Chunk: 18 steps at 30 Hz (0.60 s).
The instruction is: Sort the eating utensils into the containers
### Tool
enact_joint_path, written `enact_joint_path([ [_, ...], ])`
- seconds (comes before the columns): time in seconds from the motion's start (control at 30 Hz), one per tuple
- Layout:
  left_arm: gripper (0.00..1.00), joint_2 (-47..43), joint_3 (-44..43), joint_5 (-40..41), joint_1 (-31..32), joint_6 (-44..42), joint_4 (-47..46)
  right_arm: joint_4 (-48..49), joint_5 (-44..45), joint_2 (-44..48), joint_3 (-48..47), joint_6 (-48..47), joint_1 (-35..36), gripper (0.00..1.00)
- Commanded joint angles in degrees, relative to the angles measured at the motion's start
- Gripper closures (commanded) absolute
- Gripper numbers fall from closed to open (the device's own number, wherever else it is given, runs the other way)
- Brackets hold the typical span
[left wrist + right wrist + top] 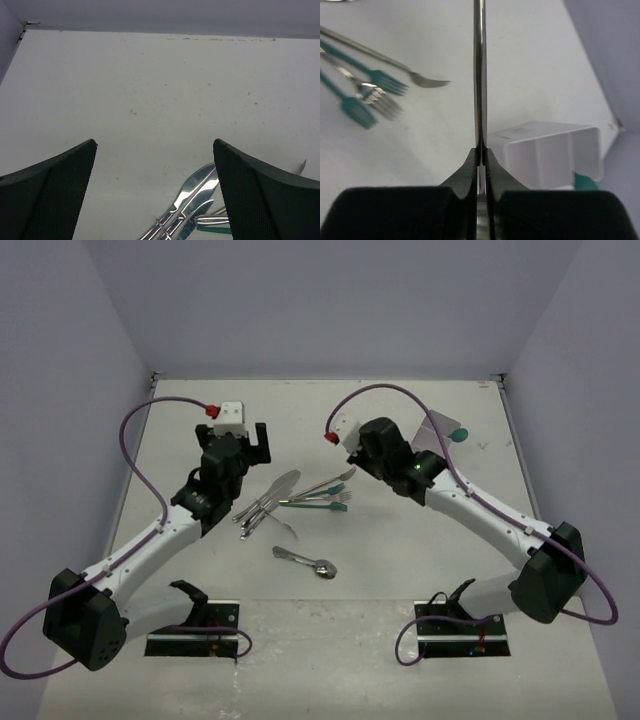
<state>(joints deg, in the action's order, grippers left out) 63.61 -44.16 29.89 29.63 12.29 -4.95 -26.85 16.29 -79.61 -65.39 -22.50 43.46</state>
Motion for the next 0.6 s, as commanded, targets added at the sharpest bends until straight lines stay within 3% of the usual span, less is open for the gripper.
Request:
enact_joint_path([
  [0.0,0.0,-1.8,0.3,3.3,-0.5,-1.3,-0.9,0.6,10.4,-0.4,-7.4,-18.8,-7.0,1.0],
  [0.13,0.0,-2.6,0.4,3.9,-0.5,-1.8,-0.6,1.7,11.7,0.5,-9.5,-38.2,-11.6,1.0],
  [0.3,0.0,-2.8,0.0,4.5,-0.4,-2.3,-0.4,2.9,22.7,-1.1,-11.0,-58.0,-16.4,1.0],
  [0.43,0.0,-2.0,0.1,4.6,-0.5,-3.8,-1.5,3.4,25.8,-1.4,-9.2,-75.4,-21.6,1.0],
  [0.57,0.0,-0.4,-0.1,5.2,-0.5,-3.8,-2.0,4.4,27.6,-0.5,-7.0,-82.7,-24.3,1.0],
])
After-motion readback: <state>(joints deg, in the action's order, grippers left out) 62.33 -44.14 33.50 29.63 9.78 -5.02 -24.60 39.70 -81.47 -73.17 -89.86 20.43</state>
